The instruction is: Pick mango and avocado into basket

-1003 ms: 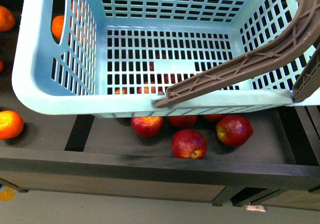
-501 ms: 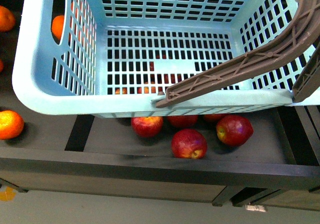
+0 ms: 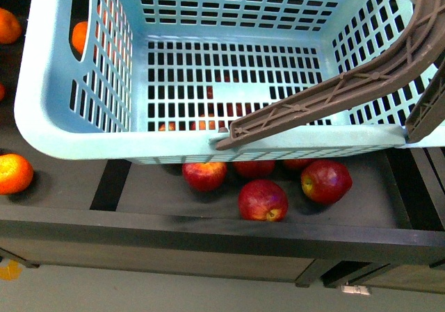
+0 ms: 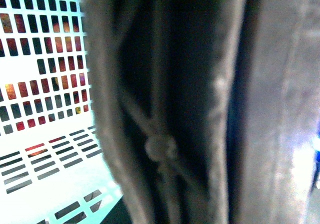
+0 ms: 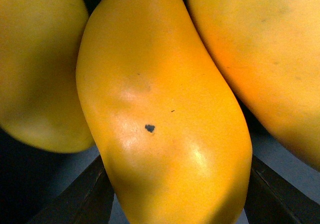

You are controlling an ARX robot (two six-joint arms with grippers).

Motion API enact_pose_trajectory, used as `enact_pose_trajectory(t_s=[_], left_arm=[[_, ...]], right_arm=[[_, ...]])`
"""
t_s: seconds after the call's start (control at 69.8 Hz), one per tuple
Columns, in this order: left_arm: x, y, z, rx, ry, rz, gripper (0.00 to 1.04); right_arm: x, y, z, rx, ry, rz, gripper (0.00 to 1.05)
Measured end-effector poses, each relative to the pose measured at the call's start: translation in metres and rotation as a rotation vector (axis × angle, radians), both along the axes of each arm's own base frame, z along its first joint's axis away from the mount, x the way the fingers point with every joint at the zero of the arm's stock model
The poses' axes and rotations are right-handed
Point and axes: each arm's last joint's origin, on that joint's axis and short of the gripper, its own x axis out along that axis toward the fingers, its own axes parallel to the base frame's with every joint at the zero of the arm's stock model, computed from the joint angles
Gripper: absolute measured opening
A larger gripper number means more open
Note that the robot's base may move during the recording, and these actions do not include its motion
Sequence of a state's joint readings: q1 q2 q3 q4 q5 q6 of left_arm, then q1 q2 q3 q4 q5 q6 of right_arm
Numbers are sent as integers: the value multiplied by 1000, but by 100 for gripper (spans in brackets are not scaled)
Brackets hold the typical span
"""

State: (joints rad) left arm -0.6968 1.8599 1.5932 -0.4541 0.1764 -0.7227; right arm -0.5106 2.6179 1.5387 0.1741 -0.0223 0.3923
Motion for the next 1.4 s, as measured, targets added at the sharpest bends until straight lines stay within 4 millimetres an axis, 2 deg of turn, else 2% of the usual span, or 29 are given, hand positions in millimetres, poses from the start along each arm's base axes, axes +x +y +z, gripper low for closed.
enact_pose_trajectory(t_s=[0.072,0.115,0.243,0.258,0.444,0.501,0.587,0.687,0.788,0.917,1.189,1.318,1.404], left_arm=[[0,0,0,0,0,0,13],[0,0,0,0,0,0,13],[0,0,0,0,0,0,13],[0,0,0,0,0,0,13],[0,0,0,0,0,1,13],[0,0,0,0,0,0,13],[0,0,0,0,0,0,13],[0,0,0,-1,1,0,13],[0,0,0,0,0,0,13],[0,0,0,0,0,0,13],[0,0,0,-1,0,0,13],[0,0,0,0,0,1,13],[0,0,0,0,0,1,13]], right_arm=[[-10,3,23,-29,-37,36,59],[-21,8,51,-61,-89,87,59],[-45,19,96,-134,-159,174,59],[-52,22,105,-143,-174,193,59],[-103,48,172,-152,-282,301,59],[-124,62,204,-150,-342,343,59],[-143,78,237,-174,-408,380,59],[-166,110,282,-249,-506,425,59],[-181,143,306,-306,-580,477,59],[-190,183,311,-314,-630,538,59],[-174,253,289,-177,-595,593,59],[-167,279,279,-138,-572,650,59],[-162,285,273,-127,-552,658,59]])
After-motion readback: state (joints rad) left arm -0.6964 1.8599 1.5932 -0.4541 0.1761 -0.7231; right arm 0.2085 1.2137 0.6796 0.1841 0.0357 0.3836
